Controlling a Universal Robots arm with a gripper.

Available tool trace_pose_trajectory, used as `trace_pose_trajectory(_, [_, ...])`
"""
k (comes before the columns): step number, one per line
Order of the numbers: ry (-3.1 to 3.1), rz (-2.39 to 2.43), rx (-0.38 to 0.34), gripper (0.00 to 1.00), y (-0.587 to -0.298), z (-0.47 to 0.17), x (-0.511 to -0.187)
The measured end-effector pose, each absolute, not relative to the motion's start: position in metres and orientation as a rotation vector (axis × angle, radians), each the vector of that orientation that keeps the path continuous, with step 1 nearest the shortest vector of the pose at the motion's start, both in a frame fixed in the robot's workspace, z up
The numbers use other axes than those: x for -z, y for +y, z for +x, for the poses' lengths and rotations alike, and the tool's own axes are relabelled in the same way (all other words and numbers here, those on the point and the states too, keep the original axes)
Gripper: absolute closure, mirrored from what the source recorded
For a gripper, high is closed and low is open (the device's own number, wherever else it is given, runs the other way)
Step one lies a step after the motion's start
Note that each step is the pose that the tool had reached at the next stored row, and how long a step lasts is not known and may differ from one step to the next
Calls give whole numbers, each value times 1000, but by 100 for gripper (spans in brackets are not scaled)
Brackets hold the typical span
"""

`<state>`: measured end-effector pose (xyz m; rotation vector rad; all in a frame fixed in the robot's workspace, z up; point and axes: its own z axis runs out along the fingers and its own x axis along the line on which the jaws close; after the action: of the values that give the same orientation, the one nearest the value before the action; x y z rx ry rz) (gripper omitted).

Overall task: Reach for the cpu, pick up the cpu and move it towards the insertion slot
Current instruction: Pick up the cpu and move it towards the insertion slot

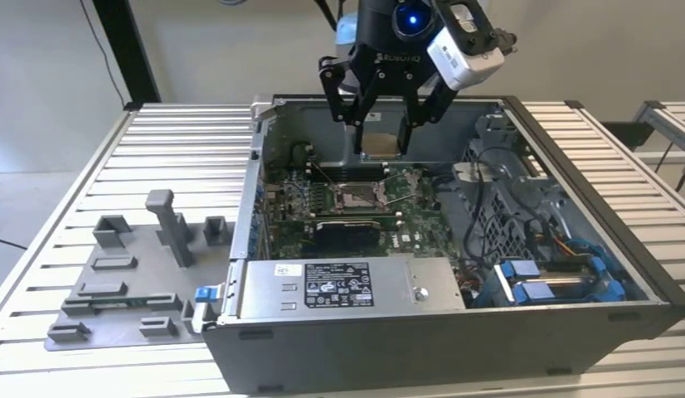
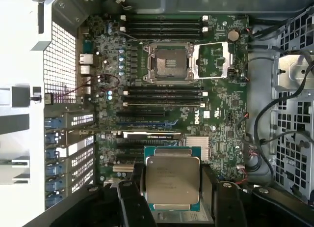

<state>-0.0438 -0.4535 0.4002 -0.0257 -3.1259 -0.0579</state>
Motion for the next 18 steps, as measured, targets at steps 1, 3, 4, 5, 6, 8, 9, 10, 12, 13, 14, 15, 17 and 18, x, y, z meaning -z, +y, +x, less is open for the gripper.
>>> trace_pose_trajectory(1, [-3126,-26,58,100,-453,-44,-400])
trace_pose_trajectory(3, [-3126,-26,57,100,-453,-44,-400])
trace_pose_trajectory(4, [-3126,-26,58,100,-452,-44,-400])
trace_pose_trajectory(5, [-3126,-26,58,100,-450,-44,-400])
trace_pose_trajectory(6, [-3126,-26,58,100,-449,-44,-400])
trace_pose_trajectory(8, [-3127,-26,58,100,-446,-44,-400])
trace_pose_trajectory(9, [-3127,-27,58,100,-444,-44,-400])
trace_pose_trajectory(10, [-3127,-27,58,100,-443,-44,-400])
trace_pose_trajectory(12, [-3127,-27,58,100,-440,-44,-400])
trace_pose_trajectory(13, [-3127,-27,58,100,-439,-44,-400])
trace_pose_trajectory(14, [-3127,-27,58,100,-437,-44,-400])
trace_pose_trajectory(15, [-3127,-27,58,100,-435,-44,-400])
trace_pose_trajectory(17, [-3127,-27,58,100,-431,-44,-400])
trace_pose_trajectory(18, [-3127,-27,58,100,-430,-44,-400])
